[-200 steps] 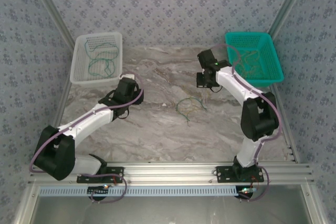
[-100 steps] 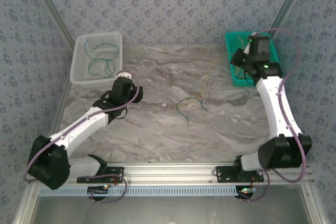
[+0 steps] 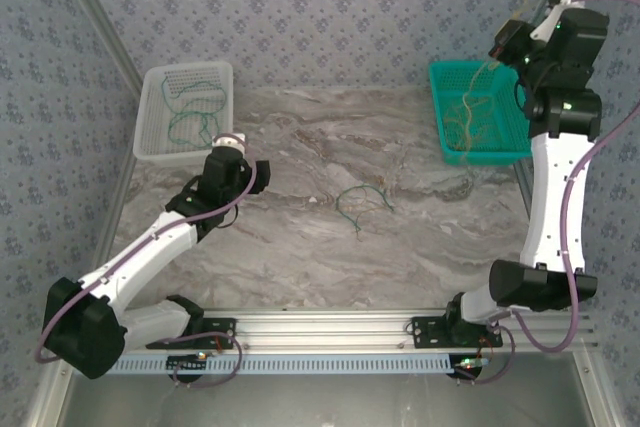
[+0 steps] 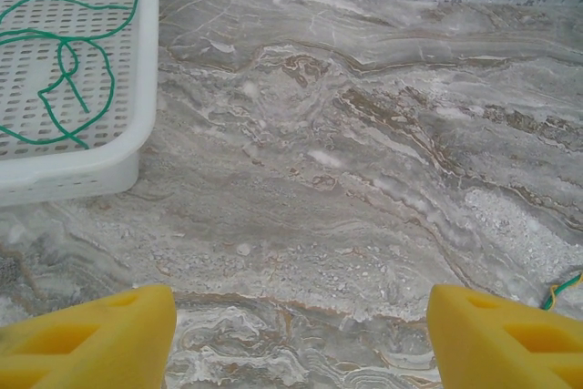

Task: Untangle the cables

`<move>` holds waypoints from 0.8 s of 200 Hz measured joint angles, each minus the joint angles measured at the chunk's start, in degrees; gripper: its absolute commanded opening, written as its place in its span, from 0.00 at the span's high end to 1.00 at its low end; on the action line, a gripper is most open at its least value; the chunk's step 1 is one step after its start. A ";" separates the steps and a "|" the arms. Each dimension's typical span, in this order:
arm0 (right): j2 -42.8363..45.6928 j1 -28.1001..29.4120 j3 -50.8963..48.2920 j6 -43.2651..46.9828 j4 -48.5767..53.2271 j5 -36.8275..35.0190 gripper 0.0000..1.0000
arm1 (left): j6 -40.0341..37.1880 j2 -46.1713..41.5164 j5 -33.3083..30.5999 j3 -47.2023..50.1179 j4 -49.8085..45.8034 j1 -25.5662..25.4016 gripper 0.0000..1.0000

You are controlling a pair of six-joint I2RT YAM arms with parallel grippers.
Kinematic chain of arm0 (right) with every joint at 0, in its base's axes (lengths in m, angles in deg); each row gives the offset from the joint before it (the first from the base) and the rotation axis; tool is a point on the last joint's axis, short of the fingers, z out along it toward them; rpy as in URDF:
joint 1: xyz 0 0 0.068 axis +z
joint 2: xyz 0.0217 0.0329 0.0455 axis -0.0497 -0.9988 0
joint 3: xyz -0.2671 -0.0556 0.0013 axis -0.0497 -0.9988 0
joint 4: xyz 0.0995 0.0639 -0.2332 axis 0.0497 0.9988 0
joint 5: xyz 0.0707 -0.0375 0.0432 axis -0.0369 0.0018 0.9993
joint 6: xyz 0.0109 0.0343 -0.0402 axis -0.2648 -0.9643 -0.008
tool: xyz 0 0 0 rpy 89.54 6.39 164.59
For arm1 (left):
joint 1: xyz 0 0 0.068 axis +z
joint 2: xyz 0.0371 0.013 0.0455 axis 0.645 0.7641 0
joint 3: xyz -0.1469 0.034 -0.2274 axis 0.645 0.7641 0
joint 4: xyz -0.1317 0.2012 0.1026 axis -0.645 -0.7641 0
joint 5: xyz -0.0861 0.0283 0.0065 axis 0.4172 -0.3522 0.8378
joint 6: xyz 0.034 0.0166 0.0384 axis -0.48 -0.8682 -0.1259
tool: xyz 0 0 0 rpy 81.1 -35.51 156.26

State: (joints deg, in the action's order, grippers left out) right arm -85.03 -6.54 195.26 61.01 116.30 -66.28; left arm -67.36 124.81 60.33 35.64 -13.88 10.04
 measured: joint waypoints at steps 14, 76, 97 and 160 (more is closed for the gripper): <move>-1.64 -1.38 2.25 -0.04 -0.07 -0.59 1.00 | 0.00 0.00 0.28 0.09 0.04 0.00 0.27; -12.79 -5.66 13.07 -0.13 1.38 -8.07 1.00 | -0.04 0.76 0.46 0.13 0.04 0.00 0.27; -13.66 -5.60 13.35 0.13 1.27 -10.80 1.00 | -0.04 1.92 0.46 0.13 0.04 0.00 0.27; -4.37 -3.65 -15.63 0.70 -13.07 -18.03 1.00 | -0.04 5.22 0.50 0.13 0.04 0.00 0.27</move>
State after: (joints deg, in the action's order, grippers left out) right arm -89.40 -10.19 179.64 61.71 103.23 -84.31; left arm -67.41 130.04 60.83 35.77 -13.83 10.04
